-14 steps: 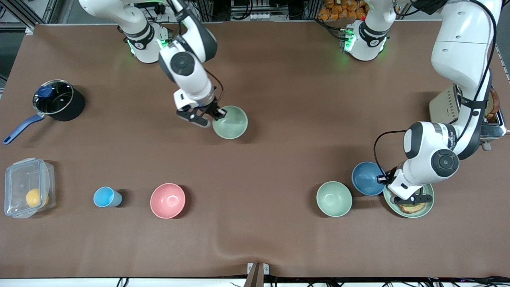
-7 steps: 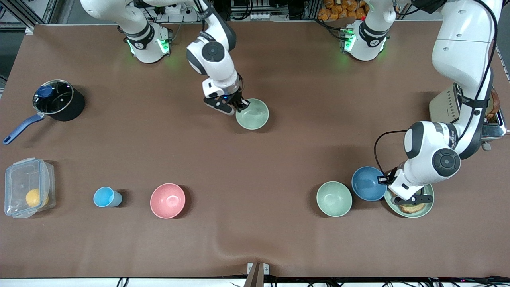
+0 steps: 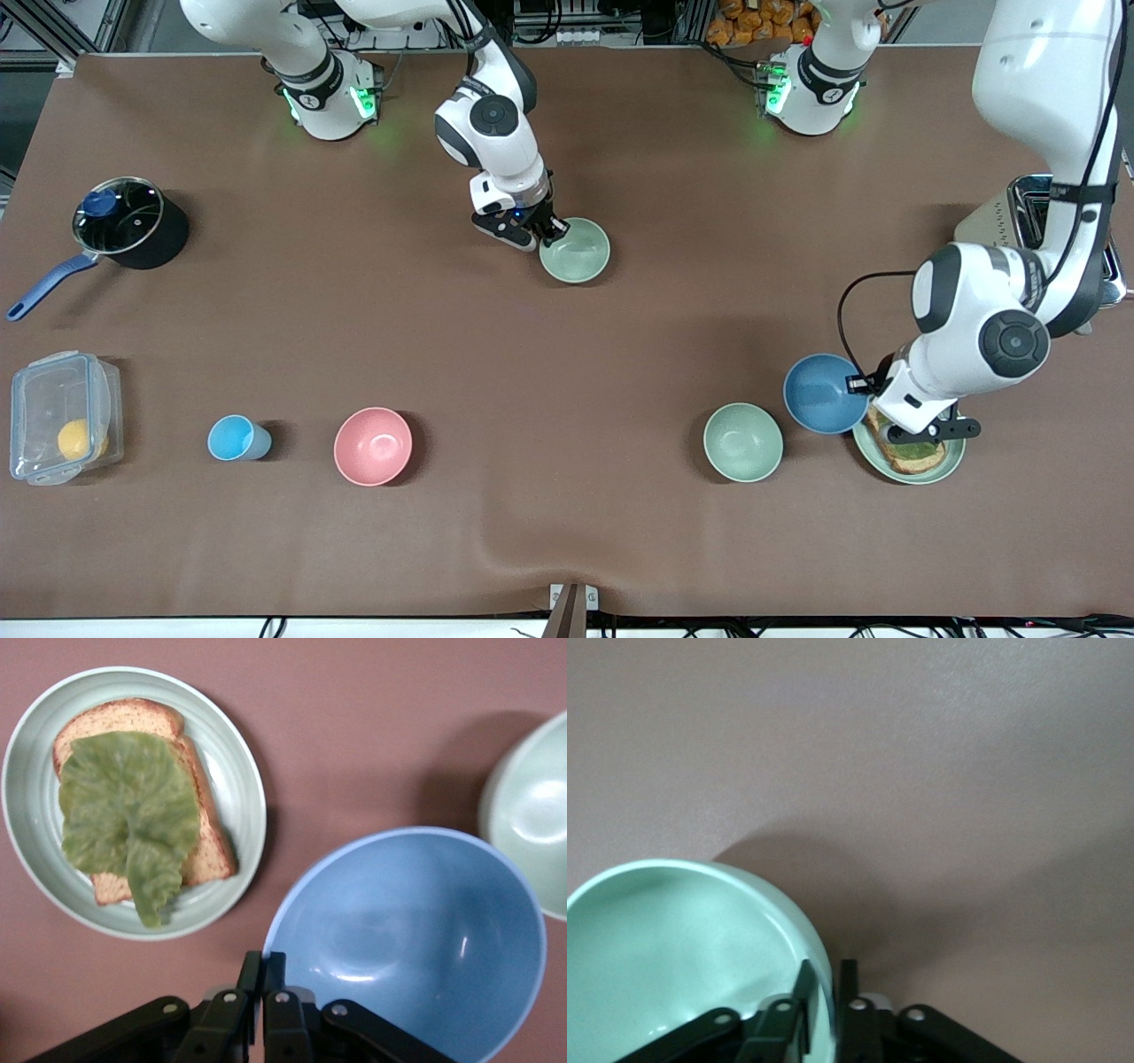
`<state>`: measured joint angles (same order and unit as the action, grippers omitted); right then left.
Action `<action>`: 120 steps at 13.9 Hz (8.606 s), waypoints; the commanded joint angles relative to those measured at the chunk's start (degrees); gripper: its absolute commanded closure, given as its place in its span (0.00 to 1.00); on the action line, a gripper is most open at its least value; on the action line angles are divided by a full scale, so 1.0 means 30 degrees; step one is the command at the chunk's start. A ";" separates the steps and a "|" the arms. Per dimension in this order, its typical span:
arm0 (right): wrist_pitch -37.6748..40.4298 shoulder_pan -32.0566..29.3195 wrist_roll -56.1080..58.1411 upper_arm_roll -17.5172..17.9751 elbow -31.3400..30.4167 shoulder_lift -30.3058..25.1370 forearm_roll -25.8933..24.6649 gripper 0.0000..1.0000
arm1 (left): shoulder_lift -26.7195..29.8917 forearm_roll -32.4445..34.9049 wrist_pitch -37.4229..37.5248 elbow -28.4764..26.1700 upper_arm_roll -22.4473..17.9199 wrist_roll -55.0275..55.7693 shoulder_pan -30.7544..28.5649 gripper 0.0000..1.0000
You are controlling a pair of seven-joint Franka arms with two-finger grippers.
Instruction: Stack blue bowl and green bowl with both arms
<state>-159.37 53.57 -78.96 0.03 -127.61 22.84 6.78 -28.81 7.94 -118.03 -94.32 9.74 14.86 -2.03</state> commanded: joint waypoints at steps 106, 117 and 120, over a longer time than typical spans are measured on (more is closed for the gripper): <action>2.2944 -1.5063 2.1544 -0.6586 1.0450 -0.2509 -0.0996 0.00 | 0.9956 -0.2352 0.9172 0.0474 -0.1313 -0.0295 0.2727 0.00; 2.4443 -1.7738 2.2716 -0.1944 1.2124 -0.7583 -0.1118 0.00 | 0.9985 -0.2146 0.8990 0.0882 -0.2219 -0.3343 0.2757 0.00; 2.4414 -1.7885 2.2745 -0.1826 1.2768 -0.7701 -0.1147 0.00 | 0.9956 -0.2555 0.9782 0.1499 -0.2775 -0.3081 0.2873 0.00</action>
<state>-86.98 1.91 -11.66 -7.19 -91.17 0.06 4.44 0.30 1.33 -90.55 -91.02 3.05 5.51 5.73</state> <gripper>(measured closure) 0.000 0.000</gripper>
